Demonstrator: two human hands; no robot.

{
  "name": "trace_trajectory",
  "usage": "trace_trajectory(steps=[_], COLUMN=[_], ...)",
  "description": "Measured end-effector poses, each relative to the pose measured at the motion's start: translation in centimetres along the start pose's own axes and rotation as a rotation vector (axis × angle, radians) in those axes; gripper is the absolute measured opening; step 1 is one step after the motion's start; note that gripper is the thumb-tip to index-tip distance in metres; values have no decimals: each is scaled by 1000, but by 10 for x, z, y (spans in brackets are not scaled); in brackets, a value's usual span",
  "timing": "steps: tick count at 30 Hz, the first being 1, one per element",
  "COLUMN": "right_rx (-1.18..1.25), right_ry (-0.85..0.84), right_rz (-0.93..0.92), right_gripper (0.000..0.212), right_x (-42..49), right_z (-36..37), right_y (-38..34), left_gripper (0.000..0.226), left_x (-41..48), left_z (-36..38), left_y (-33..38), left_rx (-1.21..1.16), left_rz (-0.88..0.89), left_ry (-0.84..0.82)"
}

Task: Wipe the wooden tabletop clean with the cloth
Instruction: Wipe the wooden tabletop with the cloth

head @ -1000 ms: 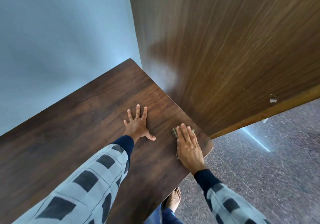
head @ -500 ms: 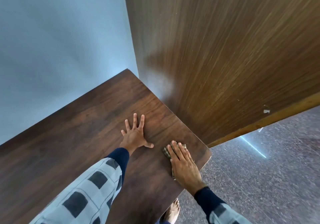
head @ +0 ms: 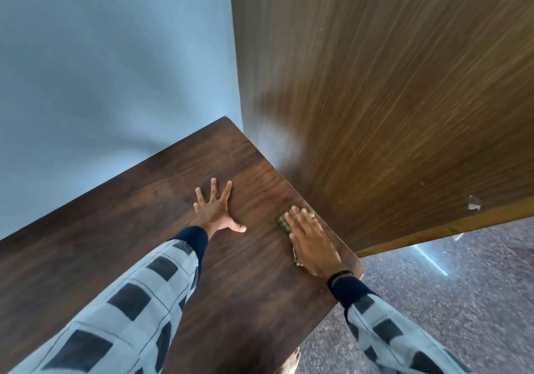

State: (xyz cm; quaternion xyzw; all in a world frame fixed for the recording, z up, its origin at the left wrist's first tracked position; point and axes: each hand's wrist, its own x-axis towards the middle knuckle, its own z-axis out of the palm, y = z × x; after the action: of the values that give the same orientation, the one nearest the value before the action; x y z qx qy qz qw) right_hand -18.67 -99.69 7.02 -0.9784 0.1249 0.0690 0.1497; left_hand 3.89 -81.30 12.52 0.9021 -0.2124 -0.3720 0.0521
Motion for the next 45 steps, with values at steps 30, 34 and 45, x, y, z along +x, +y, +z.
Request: trace_trajectory(steps=[30,34,45], right_rx=[27,17,83], right_ry=[49,37,-30], right_rz=[80,52,-83], right_gripper=[57,57,52], right_x=[52,76,250], right_z=[-6,-9,-32], right_y=[7,1,-47], left_gripper=[147,147,146], left_x=[39,41,39], left_z=[-57,-57,-58], left_y=[-56,-53,-53], left_rx=[-106,-115,-122], left_rz=[-180,-174,-182], left_ry=[34,44,39])
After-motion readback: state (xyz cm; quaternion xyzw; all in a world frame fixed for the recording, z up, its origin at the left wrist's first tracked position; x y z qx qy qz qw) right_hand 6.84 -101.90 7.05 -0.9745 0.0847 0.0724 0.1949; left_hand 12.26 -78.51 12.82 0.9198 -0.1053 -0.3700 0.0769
